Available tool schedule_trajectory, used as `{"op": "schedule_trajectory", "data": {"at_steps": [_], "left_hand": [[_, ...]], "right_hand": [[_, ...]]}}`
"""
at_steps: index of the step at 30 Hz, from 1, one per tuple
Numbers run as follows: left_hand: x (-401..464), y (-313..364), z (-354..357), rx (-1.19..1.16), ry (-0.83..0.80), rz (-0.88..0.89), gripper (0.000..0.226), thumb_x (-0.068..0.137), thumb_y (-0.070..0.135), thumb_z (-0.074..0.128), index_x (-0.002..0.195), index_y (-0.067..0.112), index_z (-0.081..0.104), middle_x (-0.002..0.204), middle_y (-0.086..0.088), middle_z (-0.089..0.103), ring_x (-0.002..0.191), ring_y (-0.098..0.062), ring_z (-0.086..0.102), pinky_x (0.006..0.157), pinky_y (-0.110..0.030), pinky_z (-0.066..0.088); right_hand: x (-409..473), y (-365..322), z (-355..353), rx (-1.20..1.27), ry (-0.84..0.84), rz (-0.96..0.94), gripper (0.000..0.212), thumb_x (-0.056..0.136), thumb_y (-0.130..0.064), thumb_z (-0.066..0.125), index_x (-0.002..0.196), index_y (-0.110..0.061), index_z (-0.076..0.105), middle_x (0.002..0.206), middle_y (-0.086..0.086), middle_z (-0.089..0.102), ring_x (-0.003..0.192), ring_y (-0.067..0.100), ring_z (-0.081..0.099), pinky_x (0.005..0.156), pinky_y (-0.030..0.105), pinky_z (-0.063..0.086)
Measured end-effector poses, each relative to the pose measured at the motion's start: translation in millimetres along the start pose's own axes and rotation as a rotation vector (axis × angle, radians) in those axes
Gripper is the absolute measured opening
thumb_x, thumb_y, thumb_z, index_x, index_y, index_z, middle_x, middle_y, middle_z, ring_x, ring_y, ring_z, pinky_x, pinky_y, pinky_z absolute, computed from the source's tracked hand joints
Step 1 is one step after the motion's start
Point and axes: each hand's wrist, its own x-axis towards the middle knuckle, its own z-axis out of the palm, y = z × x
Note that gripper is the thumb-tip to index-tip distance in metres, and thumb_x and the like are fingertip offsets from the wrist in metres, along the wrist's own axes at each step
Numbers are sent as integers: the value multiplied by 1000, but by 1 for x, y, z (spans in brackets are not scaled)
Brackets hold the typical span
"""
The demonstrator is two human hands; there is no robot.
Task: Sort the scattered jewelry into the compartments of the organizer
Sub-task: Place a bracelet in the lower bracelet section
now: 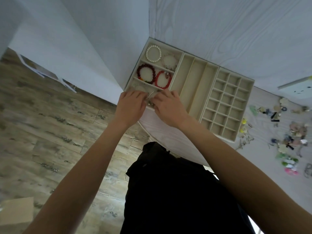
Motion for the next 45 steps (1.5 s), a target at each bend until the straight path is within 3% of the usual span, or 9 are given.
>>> {"op": "schedule_trajectory", "data": {"at_steps": [4, 10, 14, 19, 22, 27, 35, 40, 45], "left_hand": [[-4, -7, 0, 28, 61, -3, 26, 93, 23, 43, 104, 16, 65, 103, -2, 67, 100, -24, 57, 88, -36, 36], [-3, 4, -1, 37, 42, 32, 40, 90, 29, 32, 109, 13, 63, 104, -5, 65, 99, -25, 57, 86, -37, 39], [-4, 0, 0, 69, 43, 11, 37, 92, 29, 33, 106, 16, 64, 100, -4, 67, 97, -25, 58, 87, -38, 36], [-7, -8, -2, 83, 42, 12, 22, 94, 21, 45, 103, 15, 64, 101, -4, 66, 100, -25, 56, 89, -37, 35], [-5, -6, -5, 14, 57, 61, 32, 93, 25, 36, 107, 14, 63, 107, -4, 64, 102, -24, 56, 88, -37, 38], [2, 0, 4, 71, -9, 143, 44, 95, 34, 30, 119, 17, 63, 124, 3, 62, 121, -23, 49, 102, -43, 31], [3, -2, 6, 156, 104, 183, 38, 93, 29, 38, 101, 13, 71, 109, 1, 68, 113, -27, 55, 99, -41, 25], [4, 6, -1, 133, 82, 181, 38, 92, 27, 36, 100, 9, 69, 108, -5, 68, 110, -29, 56, 96, -42, 35], [2, 38, -10, -32, 127, 198, 33, 95, 25, 37, 96, 7, 64, 96, -7, 65, 95, -27, 55, 83, -37, 41]], "right_hand": [[-4, 3, 1, 22, -77, -45, 37, 95, -22, 36, 124, -18, 58, 122, -2, 59, 121, 23, 41, 88, 37, 19], [-10, 11, -5, -47, 34, 20, 41, 85, -27, 32, 89, -19, 73, 94, -3, 69, 103, 25, 57, 80, 36, 23], [-6, 12, -5, -142, -17, 34, 44, 83, -30, 30, 83, -20, 73, 88, -4, 68, 102, 25, 56, 80, 36, 23], [-5, 13, -4, -141, -13, 19, 47, 84, -30, 28, 82, -18, 73, 88, -1, 68, 105, 28, 55, 81, 38, 23], [-7, 12, -5, -136, 3, 23, 44, 84, -29, 30, 81, -18, 73, 87, -3, 68, 104, 26, 56, 81, 37, 24], [-8, 10, -2, -170, -16, 23, 45, 85, -28, 29, 85, -18, 73, 90, -4, 69, 107, 26, 55, 84, 39, 29], [-10, 10, 2, -219, -42, 22, 47, 86, -26, 26, 91, -15, 71, 95, -1, 67, 112, 28, 51, 83, 39, 28], [-16, 11, -2, 1, 57, 62, 36, 87, -25, 36, 99, -16, 68, 105, -1, 67, 119, 27, 49, 91, 41, 28], [-54, 20, -20, 158, 282, 190, 35, 86, -24, 38, 100, -17, 70, 105, -2, 68, 114, 28, 54, 93, 39, 31]]}}
